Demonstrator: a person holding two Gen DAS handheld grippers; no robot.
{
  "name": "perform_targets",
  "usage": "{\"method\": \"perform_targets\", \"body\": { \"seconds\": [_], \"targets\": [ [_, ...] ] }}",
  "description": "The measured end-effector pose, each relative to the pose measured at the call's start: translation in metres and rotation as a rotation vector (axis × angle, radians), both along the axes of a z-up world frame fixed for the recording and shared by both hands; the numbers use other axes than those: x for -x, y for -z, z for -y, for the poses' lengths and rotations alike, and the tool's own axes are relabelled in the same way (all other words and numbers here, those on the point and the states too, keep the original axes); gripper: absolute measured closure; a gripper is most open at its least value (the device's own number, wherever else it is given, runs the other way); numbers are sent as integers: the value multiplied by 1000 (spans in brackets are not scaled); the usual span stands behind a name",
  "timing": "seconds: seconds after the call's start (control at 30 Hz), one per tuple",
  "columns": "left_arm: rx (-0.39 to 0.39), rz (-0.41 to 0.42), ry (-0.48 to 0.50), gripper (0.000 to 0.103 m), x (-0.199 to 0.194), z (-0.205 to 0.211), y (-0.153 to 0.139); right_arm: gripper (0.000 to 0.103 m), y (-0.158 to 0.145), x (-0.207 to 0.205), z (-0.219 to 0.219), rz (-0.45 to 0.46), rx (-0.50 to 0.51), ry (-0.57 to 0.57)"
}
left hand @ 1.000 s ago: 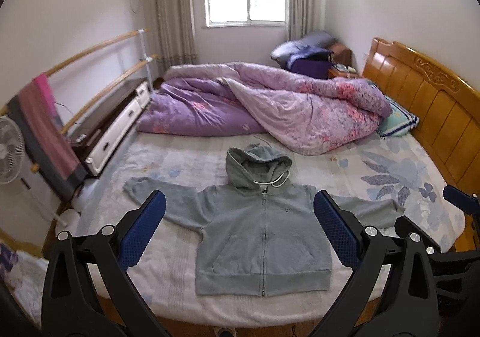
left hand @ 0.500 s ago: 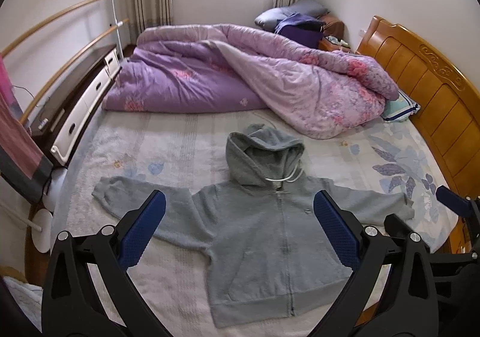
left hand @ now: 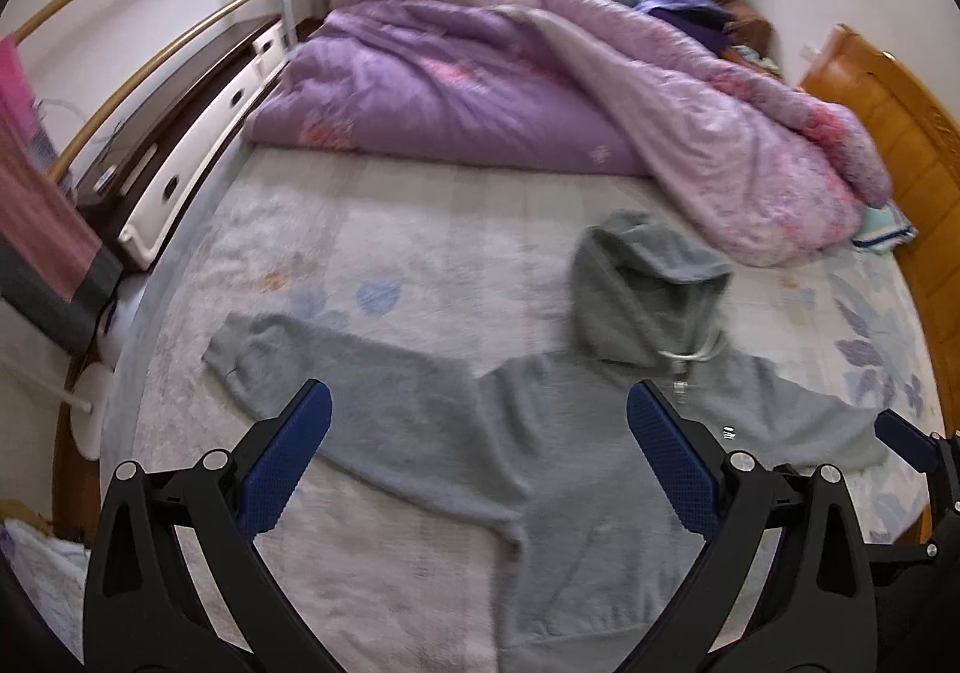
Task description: Fold large clothes
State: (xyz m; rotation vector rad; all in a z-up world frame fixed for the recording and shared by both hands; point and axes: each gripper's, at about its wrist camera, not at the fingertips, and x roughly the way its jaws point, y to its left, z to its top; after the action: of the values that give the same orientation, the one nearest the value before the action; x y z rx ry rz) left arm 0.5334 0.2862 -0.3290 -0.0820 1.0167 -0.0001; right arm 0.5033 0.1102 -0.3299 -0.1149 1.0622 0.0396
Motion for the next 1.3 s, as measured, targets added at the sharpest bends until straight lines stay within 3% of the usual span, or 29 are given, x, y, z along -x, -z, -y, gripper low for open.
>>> {"method": "perform_targets", "body": {
  "seconds": [0.37,0.47,0.53,0.57,0.6,0.73,0.77,0.8,0.9,0.97,1.03,1.07,1.13,1.3],
  "targets": [
    [-128,-134,-207,5,-38,-121,127,10,97,-62,-55,-68,-5,-117],
    [-150,-204,-264,5,-47,-163,167,35,129,-77,-65,-118,-37,-138],
    [-141,-231,-318,5,-50,-195,194,65,149,-86,-67,-168,-71,-138],
    [-126,-234,-342,5,-52,-210,206,72,162,-90,-69,-200,-94,-139],
    [-109,-253,-365,5,-56,-224,218,77,171,-93,-70,-219,-110,-142],
    [-63,-265,-442,6,-68,-259,248,78,194,-96,-76,-245,-128,-152],
    [-49,-269,-457,8,-71,-265,254,78,198,-97,-78,-245,-122,-155],
    [-35,-266,-471,21,-74,-268,259,78,202,-98,-79,-247,-124,-154],
    [58,-281,-489,45,-83,-279,281,77,215,-101,-79,-282,-129,-139],
    [37,-279,-504,52,-85,-280,287,77,223,-103,-79,-291,-132,-129],
    [21,-255,-512,81,-84,-280,285,77,229,-103,-80,-301,-139,-133],
    [44,-236,-513,89,-81,-282,282,77,231,-103,-81,-301,-142,-139],
    [77,-210,-528,90,-74,-285,272,77,235,-102,-84,-307,-138,-149],
    [55,-149,-554,90,-38,-287,232,79,252,-97,-87,-342,-156,-173]
  ]
}}
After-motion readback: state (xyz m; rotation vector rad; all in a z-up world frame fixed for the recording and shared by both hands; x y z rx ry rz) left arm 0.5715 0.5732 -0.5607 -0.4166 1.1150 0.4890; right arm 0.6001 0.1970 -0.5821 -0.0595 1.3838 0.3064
